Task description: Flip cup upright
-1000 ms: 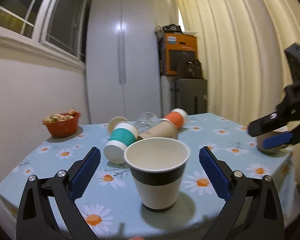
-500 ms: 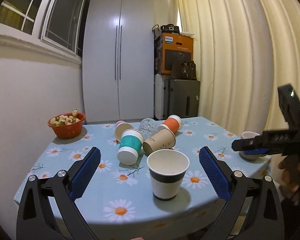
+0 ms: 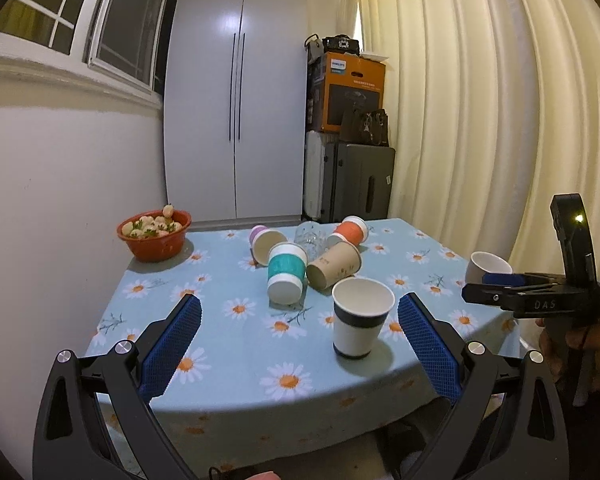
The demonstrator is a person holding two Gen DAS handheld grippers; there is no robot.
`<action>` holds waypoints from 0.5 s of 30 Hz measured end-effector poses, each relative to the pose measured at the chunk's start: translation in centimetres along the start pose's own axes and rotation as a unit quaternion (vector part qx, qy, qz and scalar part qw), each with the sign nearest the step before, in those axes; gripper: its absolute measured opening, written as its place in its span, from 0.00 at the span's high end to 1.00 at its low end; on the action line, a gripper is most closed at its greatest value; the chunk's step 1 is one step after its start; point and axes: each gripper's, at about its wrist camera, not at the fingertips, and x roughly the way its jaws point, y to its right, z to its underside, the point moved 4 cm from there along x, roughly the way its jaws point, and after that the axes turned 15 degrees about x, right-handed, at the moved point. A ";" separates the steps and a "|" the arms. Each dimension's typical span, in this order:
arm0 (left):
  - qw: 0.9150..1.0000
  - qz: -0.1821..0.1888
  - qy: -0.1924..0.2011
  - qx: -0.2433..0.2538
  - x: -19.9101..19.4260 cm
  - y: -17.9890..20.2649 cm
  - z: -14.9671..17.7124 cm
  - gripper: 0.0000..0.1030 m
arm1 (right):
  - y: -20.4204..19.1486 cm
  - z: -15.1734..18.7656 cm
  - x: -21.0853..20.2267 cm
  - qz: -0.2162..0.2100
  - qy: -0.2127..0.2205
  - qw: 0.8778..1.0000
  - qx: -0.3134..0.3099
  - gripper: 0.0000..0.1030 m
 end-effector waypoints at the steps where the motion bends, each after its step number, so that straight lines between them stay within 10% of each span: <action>1: 1.000 0.003 -0.001 -0.002 -0.2 -0.1 0.1 0.06 | -0.3 0.2 -0.1 0.004 0.001 1.000 -0.011 0.11; 15: 0.999 0.043 -0.027 -0.001 -0.7 1.3 1.3 0.06 | -2.9 1.5 -4.4 0.027 0.045 0.992 -0.116 0.05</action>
